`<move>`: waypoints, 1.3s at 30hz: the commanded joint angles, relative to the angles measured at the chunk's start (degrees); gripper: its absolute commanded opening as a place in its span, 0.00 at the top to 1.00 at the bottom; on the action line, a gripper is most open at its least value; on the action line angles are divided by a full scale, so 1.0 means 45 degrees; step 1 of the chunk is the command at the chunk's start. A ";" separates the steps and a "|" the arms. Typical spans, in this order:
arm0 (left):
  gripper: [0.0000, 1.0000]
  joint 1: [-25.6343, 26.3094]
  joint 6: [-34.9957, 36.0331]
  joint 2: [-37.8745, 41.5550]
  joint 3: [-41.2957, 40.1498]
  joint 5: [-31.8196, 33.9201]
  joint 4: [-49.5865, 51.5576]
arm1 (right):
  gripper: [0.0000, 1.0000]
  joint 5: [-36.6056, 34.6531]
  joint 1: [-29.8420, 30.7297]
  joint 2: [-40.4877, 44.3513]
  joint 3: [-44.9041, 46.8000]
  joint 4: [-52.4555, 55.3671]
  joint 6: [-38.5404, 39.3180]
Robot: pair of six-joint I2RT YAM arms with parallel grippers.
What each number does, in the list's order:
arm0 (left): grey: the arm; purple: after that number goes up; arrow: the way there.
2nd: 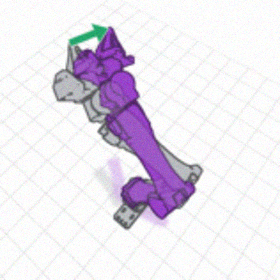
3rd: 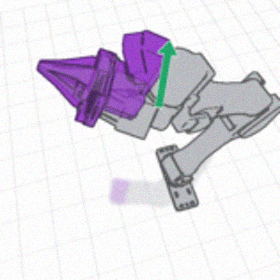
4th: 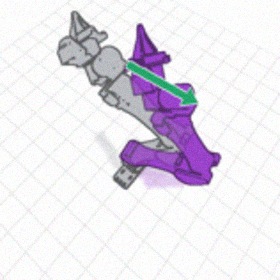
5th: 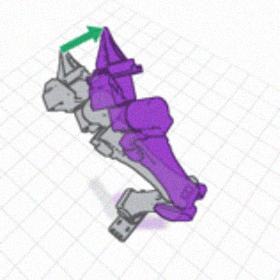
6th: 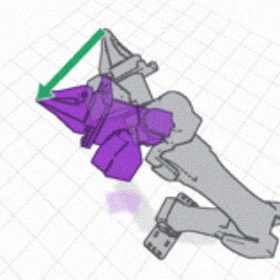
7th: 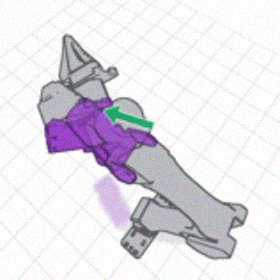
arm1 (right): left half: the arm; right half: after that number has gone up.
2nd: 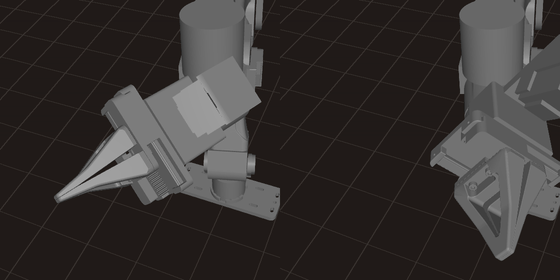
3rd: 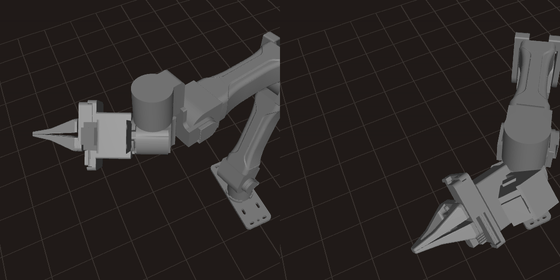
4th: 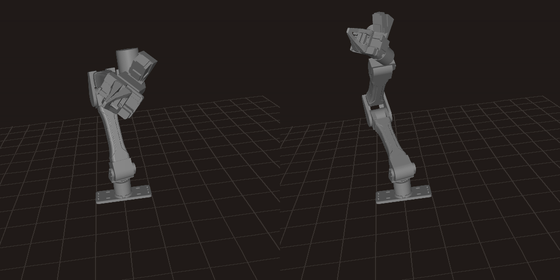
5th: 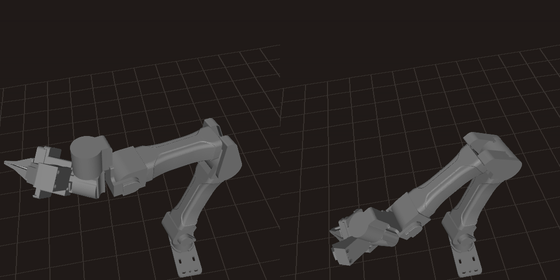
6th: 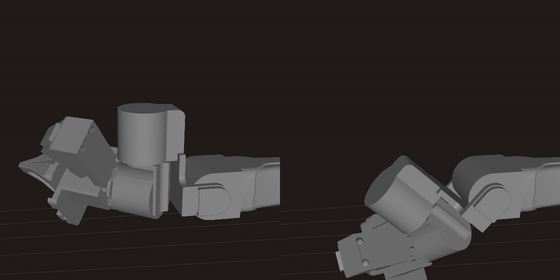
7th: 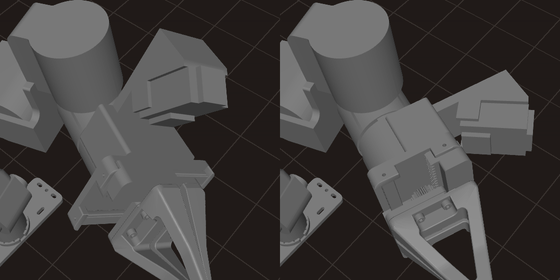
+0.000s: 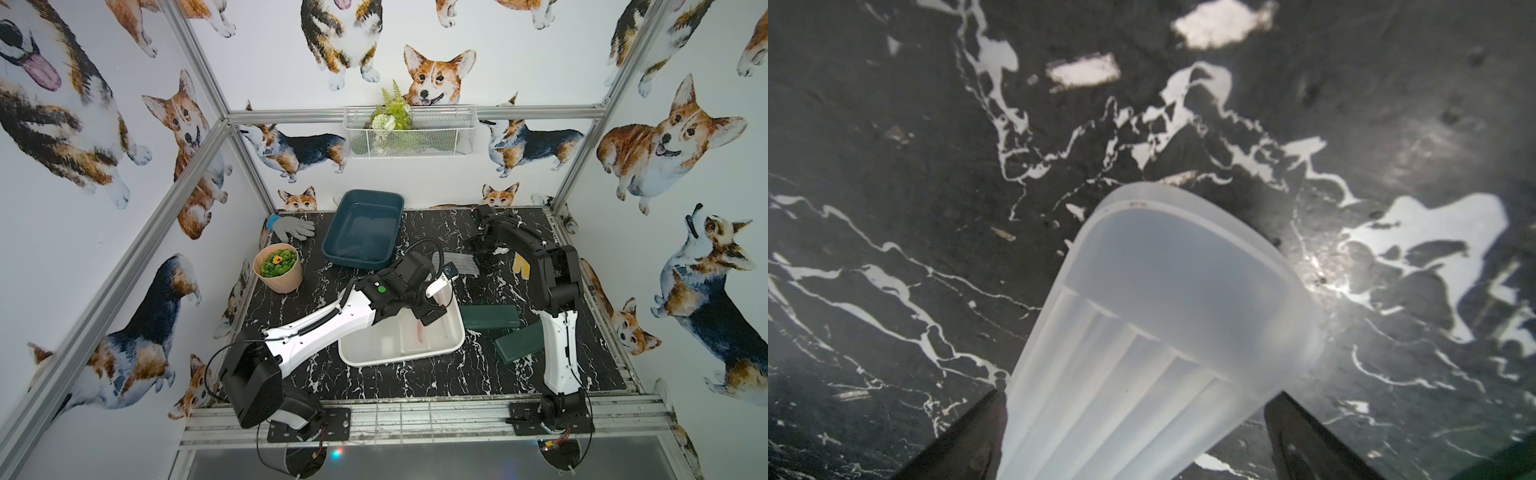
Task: Place the pencil cases by color into the storage box
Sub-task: Pick up the pencil case from the center of the board.
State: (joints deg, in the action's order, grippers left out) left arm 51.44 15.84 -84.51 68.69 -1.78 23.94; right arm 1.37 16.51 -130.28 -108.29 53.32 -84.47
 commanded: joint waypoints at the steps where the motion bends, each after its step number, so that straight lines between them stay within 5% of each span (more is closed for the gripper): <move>1: 0.00 -0.0015 0.0028 0.0068 0.0166 -0.0149 0.0020 | 0.02 0.0105 0.0023 -0.0299 -0.0323 0.0101 -0.3351; 16: 0.00 -0.0030 -0.0059 0.0381 0.0086 -0.0152 0.0263 | 0.08 0.0107 -0.0071 -0.0473 0.0215 -0.0755 -0.6089; 27: 0.00 -0.0173 -0.0552 0.0411 0.0412 -0.0265 0.0388 | 0.35 0.0014 -0.0085 -0.0856 -0.0576 -0.0922 -0.6138; 39: 0.00 -0.0502 -0.1401 0.0678 0.0730 -0.0270 0.1219 | 0.36 -0.0245 -0.0334 -0.0260 -0.2327 -0.1048 -0.5026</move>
State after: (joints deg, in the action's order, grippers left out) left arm 49.52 10.70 -82.35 71.77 -2.63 27.70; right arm 0.62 15.68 -133.05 -116.88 49.93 -95.00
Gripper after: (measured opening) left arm 0.998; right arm 0.702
